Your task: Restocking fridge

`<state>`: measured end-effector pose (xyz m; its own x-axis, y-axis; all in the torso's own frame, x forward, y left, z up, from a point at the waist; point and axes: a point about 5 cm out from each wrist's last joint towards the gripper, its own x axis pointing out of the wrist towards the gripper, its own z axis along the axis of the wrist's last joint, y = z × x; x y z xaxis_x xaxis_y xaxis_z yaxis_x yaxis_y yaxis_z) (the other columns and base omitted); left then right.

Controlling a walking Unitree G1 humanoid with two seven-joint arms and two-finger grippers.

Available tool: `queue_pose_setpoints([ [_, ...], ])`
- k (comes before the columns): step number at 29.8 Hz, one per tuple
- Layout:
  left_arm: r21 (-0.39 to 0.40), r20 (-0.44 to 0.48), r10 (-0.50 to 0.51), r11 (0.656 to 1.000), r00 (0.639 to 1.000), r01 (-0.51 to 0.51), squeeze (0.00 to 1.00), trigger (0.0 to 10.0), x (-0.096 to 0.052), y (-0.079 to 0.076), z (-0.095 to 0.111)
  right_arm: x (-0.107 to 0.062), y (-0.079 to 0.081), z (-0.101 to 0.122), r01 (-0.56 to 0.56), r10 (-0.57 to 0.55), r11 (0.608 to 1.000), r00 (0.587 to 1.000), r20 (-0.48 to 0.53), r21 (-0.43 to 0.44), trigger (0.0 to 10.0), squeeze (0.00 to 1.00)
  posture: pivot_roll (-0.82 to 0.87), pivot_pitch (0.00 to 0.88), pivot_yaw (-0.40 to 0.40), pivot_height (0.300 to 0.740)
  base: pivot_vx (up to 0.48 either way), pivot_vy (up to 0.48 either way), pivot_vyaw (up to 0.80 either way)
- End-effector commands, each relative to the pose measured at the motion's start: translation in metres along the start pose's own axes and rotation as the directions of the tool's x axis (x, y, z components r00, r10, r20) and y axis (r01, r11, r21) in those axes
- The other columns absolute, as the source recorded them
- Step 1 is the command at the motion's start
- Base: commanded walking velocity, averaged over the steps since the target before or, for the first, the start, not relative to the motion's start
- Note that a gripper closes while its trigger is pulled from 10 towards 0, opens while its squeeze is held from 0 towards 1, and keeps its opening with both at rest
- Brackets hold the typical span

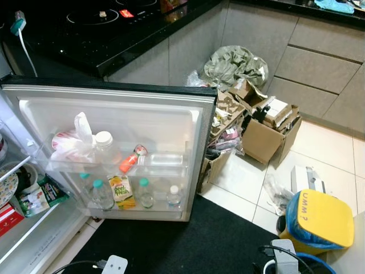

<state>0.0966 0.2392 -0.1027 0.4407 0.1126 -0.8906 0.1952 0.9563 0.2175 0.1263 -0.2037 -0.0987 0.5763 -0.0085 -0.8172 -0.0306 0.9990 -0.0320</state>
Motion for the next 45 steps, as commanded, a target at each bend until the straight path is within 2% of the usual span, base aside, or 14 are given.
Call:
queue_pose_setpoints([
  [1, 0.006, -0.012, 0.006, 1.000, 1.000, -0.006, 0.00, 10.0, -0.002, 0.006, -0.005, -0.001, -0.003, -0.001, 0.008, -0.008, 1.000, 1.000, -0.002, -0.007, 10.0, 0.00, -0.04, 0.011, -0.070, 0.740, 0.000, 0.000, 0.57],
  [5, 0.006, -0.008, 0.007, 1.000, 1.000, -0.007, 0.00, 10.0, -0.002, 0.007, -0.006, -0.001, -0.003, -0.001, 0.009, -0.009, 1.000, 1.000, -0.004, -0.007, 10.0, 0.00, -0.04, 0.011, -0.071, 0.740, 0.000, 0.000, 0.80],
  [7, 0.011, -0.001, -0.001, 1.000, 1.000, 0.001, 0.00, 10.0, -0.001, 0.000, -0.004, -0.001, -0.003, -0.001, 0.010, -0.010, 1.000, 1.000, -0.005, -0.008, 10.0, 0.00, -0.04, 0.011, -0.071, 0.740, 0.000, 0.000, 0.80],
  [11, 0.012, 0.002, -0.004, 1.000, 1.000, 0.004, 0.00, 10.0, -0.001, -0.003, -0.003, -0.001, -0.003, -0.001, 0.011, -0.011, 1.000, 1.000, -0.005, -0.008, 10.0, 0.00, -0.04, 0.011, -0.071, 0.740, 0.000, 0.000, 0.80],
  [16, 0.020, 0.028, -0.028, 0.999, 0.999, 0.028, 0.00, 10.0, 0.004, -0.026, 0.012, -0.001, -0.003, -0.001, 0.014, -0.014, 1.000, 1.000, -0.005, -0.010, 10.0, 0.00, -0.04, 0.012, -0.071, 0.740, 0.000, 0.000, 0.80],
  [17, 0.020, 0.028, -0.028, 0.999, 0.999, 0.028, 0.00, 10.0, 0.004, -0.026, 0.012, -0.001, -0.003, -0.001, 0.014, -0.014, 1.000, 1.000, -0.005, -0.010, 10.0, 0.00, -0.04, 0.012, -0.071, 0.740, 0.000, 0.000, 0.80],
  [19, 0.025, 0.042, -0.043, 0.999, 0.998, 0.042, 0.00, 10.0, 0.006, -0.040, 0.021, -0.001, -0.003, -0.001, 0.016, -0.016, 1.000, 1.000, -0.005, -0.012, 10.0, 0.00, -0.04, 0.012, -0.071, 0.740, 0.000, 0.000, 0.80],
  [26, 0.034, 0.059, -0.066, 0.997, 0.996, 0.064, 0.00, 10.0, 0.008, -0.061, 0.035, -0.001, -0.003, -0.001, 0.022, -0.022, 1.000, 1.000, -0.006, -0.011, 10.0, 0.00, -0.04, 0.012, -0.069, 0.740, 0.000, 0.000, 0.80],
  [30, 0.036, 0.063, -0.067, 0.997, 0.996, 0.065, 0.00, 10.0, 0.008, -0.064, 0.038, -0.001, -0.003, -0.001, 0.024, -0.024, 1.000, 1.000, -0.007, -0.011, 10.0, 0.00, -0.04, 0.012, -0.069, 0.740, 0.000, 0.000, 0.65],
  [39, 0.042, 0.069, -0.077, 0.996, 0.995, 0.074, 0.00, 10.0, 0.008, -0.079, 0.047, -0.001, -0.006, -0.002, 0.052, -0.052, 0.999, 0.999, -0.017, 0.011, 10.0, 0.00, -0.04, 0.012, -0.068, 0.740, 0.000, 0.000, 0.00],
  [42, 0.036, 0.055, -0.062, 0.998, 0.997, 0.060, 0.00, 10.0, 0.008, -0.066, 0.039, -0.001, -0.007, -0.002, 0.053, -0.053, 0.998, 0.998, -0.018, 0.016, 10.0, 0.00, -0.04, 0.012, -0.068, 0.740, 0.000, 0.000, 0.00],
  [45, 0.034, 0.053, -0.060, 0.998, 0.997, 0.058, 0.00, 10.0, 0.008, -0.063, 0.037, -0.001, -0.007, -0.003, 0.053, -0.053, 0.998, 0.998, -0.018, 0.018, 10.0, 0.00, -0.04, 0.012, -0.068, 0.740, 0.000, 0.000, 0.00],
])
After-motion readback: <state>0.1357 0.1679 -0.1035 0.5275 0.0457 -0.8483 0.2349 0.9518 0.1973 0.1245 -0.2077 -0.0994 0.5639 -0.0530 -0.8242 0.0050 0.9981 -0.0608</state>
